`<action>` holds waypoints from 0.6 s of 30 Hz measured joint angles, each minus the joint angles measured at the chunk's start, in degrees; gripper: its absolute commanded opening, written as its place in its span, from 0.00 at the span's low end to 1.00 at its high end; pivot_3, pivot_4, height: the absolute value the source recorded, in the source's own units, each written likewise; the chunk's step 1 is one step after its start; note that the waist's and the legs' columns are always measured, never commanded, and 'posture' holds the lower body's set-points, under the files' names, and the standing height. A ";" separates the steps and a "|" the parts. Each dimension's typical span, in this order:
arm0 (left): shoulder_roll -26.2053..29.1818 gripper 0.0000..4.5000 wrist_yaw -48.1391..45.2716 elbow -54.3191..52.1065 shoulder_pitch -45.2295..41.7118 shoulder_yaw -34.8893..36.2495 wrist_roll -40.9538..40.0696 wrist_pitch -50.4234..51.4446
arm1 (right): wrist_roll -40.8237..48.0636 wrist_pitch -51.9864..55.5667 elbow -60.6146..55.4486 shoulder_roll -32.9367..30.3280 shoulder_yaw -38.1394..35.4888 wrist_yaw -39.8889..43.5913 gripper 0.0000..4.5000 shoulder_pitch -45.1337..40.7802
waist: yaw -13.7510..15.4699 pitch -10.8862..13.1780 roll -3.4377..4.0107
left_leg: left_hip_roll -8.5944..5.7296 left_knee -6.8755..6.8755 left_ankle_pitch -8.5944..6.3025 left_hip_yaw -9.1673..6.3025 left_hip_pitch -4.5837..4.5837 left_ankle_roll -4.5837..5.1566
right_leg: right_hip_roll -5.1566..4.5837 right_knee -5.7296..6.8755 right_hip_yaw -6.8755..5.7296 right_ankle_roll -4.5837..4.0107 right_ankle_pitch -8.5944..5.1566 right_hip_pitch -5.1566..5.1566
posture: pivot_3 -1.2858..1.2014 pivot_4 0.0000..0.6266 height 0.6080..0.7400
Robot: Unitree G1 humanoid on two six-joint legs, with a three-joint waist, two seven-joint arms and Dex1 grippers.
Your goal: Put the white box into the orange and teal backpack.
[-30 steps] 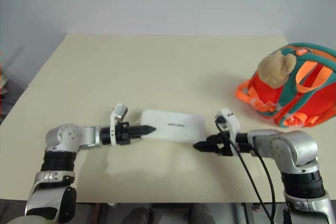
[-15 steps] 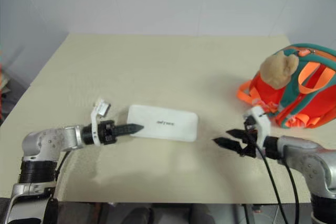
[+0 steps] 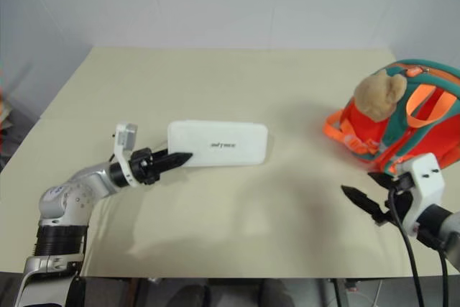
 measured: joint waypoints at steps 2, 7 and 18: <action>-0.02 0.35 -0.25 0.09 0.00 -0.31 0.03 -0.49 | 0.06 -0.59 0.14 0.38 -2.76 -0.93 1.00 -0.03 | -0.08 0.00 0.00 | 0.00 0.01 0.01 -0.01 0.04 0.02 | 0.00 0.03 0.00 0.00 0.01 0.04 | 0.52 0.24 1.00; -0.20 0.35 -0.51 0.51 0.00 -0.29 0.02 -1.51 | -1.80 -4.28 5.49 0.56 -4.58 -3.24 1.00 -2.51 | -0.19 0.00 0.00 | -0.01 0.02 0.03 0.00 0.06 0.04 | 0.01 0.05 0.02 0.01 0.02 0.04 | 0.52 0.24 1.00; -0.47 0.35 0.25 -0.65 2.46 0.47 -0.25 -1.64 | -5.30 -9.17 18.15 0.51 1.07 -5.48 1.00 -14.47 | -0.40 0.00 0.00 | 0.02 0.00 0.04 0.03 0.05 0.04 | 0.02 0.07 0.06 0.02 0.03 0.01 | 0.52 0.24 1.00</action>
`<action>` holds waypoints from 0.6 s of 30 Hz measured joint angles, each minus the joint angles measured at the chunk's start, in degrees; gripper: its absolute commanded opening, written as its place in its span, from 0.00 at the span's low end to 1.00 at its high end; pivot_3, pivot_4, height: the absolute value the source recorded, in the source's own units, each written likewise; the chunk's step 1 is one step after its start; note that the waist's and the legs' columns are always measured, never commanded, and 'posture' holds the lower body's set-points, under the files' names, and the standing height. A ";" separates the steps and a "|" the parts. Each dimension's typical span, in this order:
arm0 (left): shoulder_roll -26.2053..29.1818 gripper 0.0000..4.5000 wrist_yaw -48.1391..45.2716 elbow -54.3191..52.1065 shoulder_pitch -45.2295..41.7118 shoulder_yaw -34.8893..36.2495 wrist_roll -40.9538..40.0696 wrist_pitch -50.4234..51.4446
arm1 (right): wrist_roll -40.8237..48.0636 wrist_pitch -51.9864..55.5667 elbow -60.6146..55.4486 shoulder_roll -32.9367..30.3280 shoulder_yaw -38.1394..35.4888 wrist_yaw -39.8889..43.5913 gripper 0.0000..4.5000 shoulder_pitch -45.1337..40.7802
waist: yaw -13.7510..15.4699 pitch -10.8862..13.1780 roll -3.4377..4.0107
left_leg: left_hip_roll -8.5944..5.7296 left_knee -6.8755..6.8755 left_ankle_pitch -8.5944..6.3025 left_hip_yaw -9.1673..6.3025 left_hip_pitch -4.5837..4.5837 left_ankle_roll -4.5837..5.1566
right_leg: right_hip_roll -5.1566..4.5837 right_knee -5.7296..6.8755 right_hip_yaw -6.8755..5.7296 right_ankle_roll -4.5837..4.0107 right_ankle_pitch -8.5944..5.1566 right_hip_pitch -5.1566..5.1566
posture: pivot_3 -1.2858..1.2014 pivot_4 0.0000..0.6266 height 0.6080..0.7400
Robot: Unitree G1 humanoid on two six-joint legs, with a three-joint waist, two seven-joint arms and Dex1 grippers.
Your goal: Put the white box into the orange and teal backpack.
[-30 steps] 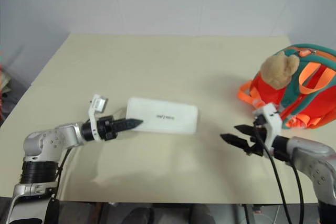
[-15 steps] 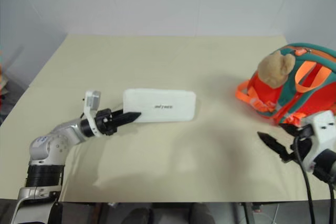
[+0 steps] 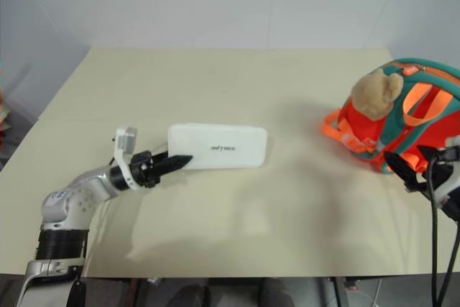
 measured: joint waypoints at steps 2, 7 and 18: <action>0.03 0.35 0.19 -0.58 0.63 0.33 -0.18 0.24 | 0.30 0.01 2.28 0.14 2.01 0.01 1.00 -3.89 | 0.01 0.00 0.00 | 0.00 0.02 0.01 -0.02 0.01 -0.01 | 0.00 0.06 -0.01 -0.01 0.01 0.00 | 0.52 0.24 1.00; 0.05 0.35 1.01 -1.91 1.48 1.56 -1.08 0.76 | -0.10 -1.58 8.57 1.46 7.23 0.07 1.00 -10.80 | 0.13 0.00 0.00 | -0.01 0.05 0.03 -0.02 0.00 -0.02 | -0.02 0.07 -0.01 0.00 0.02 0.00 | 0.52 0.24 1.00; -0.06 0.35 3.67 -4.96 4.28 2.81 -3.01 1.28 | -3.02 -6.10 17.25 3.02 14.72 -0.16 1.00 -19.19 | 0.11 0.00 0.01 | 0.01 -0.04 0.04 0.00 -0.07 -0.04 | -0.02 -0.01 -0.02 0.00 0.02 -0.07 | 0.52 0.24 1.00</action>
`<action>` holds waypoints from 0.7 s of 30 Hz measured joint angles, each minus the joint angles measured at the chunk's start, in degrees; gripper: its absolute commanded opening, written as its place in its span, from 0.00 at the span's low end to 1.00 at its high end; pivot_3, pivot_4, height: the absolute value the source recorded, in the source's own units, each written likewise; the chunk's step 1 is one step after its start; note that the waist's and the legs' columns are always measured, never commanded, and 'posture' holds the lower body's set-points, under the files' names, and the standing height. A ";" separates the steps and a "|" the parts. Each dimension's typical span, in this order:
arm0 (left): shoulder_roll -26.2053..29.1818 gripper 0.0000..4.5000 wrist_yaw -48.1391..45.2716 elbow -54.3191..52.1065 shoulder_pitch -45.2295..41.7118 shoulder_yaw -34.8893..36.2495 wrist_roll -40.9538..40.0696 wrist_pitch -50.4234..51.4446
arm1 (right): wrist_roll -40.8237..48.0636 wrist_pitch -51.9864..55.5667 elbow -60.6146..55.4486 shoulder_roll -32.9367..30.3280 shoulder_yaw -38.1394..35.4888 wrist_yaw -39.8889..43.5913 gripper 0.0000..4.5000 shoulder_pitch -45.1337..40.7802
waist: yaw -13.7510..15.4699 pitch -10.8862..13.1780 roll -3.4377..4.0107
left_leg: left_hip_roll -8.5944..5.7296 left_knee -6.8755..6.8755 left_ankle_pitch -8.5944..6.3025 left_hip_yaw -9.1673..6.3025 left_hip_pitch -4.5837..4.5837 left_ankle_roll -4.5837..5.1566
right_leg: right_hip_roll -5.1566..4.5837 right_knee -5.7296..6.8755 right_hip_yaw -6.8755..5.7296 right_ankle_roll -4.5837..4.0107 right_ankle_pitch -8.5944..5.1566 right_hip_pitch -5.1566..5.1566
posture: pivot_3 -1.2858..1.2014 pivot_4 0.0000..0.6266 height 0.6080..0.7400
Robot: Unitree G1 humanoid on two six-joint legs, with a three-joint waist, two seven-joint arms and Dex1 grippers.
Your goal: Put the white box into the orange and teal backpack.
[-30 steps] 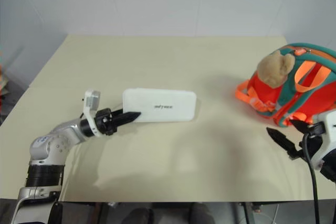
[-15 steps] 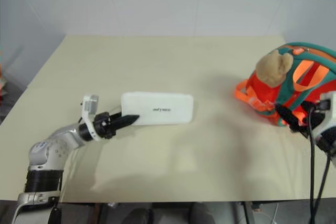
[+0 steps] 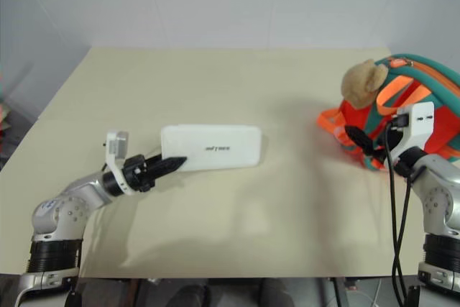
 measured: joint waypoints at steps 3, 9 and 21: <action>-0.02 0.35 0.76 -0.25 0.89 0.55 -0.20 0.01 | -0.05 -0.76 0.54 1.94 -0.07 -1.23 0.96 -0.55 | -0.04 0.00 0.00 | 0.00 0.03 0.00 0.00 0.01 0.01 | 0.00 0.00 0.00 0.00 0.00 0.00 | 0.52 0.24 1.00; 0.01 0.35 0.99 -1.24 1.25 1.04 -0.96 0.01 | -0.48 -3.04 1.14 6.04 1.14 -2.23 0.55 -1.44 | -0.24 0.00 0.00 | 0.00 0.05 0.01 0.00 0.06 -0.01 | 0.02 0.10 0.01 -0.02 0.02 0.00 | 0.52 0.24 1.00; 3.99 0.35 0.66 1.68 -0.42 3.67 -0.96 -0.95 | 1.87 -2.00 -0.49 7.71 3.42 -0.40 0.12 -2.63 | -0.64 0.00 0.01 | 0.03 0.01 0.01 -0.01 0.04 -0.01 | 0.03 0.06 0.00 -0.02 0.02 -0.01 | 0.52 0.24 1.00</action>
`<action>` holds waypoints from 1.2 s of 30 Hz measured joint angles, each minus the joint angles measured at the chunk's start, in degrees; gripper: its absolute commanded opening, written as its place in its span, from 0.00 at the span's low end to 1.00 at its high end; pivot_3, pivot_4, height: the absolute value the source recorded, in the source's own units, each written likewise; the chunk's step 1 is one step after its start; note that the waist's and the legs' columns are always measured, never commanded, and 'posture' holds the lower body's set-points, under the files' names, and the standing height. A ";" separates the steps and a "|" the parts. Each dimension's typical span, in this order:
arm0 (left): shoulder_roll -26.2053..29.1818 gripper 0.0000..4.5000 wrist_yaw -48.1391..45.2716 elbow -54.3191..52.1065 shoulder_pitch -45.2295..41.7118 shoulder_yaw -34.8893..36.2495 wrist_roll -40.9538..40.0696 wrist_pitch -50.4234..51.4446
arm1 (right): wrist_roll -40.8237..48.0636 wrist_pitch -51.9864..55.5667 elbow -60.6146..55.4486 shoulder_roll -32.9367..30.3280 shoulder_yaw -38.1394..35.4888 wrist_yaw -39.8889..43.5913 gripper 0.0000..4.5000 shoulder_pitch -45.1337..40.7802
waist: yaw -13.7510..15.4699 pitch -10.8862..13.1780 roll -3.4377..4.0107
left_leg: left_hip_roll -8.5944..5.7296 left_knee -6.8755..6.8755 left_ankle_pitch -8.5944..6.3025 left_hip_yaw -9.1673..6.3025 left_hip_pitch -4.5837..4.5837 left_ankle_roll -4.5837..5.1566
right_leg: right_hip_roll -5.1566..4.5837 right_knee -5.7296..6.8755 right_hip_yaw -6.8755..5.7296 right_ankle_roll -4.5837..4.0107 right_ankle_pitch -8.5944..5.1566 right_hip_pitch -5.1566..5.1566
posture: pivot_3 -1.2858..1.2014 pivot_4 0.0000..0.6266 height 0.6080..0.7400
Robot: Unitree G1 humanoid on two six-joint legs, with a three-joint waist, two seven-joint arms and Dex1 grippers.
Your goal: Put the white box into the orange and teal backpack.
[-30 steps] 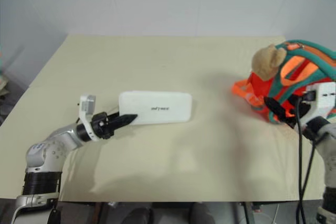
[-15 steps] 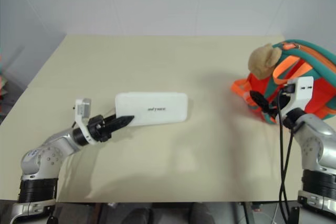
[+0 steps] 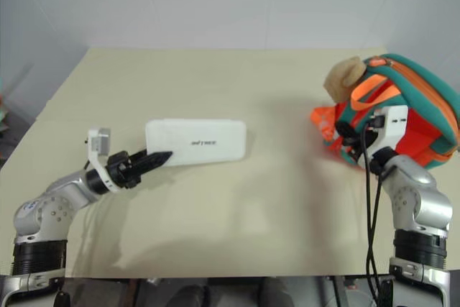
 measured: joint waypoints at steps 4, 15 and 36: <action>1.28 0.35 -0.01 1.62 -1.26 0.77 0.05 -0.92 | 7.24 7.64 -6.16 0.55 1.25 1.64 0.12 -1.42 | -0.83 0.00 0.01 | 0.02 -0.01 0.00 -0.05 0.00 0.00 | 0.00 0.03 0.01 0.00 0.00 -0.02 | 0.52 0.24 1.00; 4.19 0.35 -0.06 8.84 -3.44 3.02 1.85 -5.42 | 44.40 34.15 -18.30 -0.02 2.84 0.41 0.12 -9.63 | -0.58 0.01 0.01 | 0.07 -0.14 -0.10 -0.23 -0.22 0.10 | -0.11 -0.03 -0.02 -0.03 0.00 -0.19 | 0.52 0.24 1.00; 4.71 0.35 1.27 3.79 2.44 10.70 -0.17 -7.40 | 41.36 42.30 -8.78 -25.43 16.54 28.07 0.12 -3.34 | -0.49 0.02 0.00 | 0.08 0.12 -0.44 0.07 -0.27 0.50 | -0.14 -0.42 -0.15 0.10 0.06 -0.23 | 0.52 0.24 1.00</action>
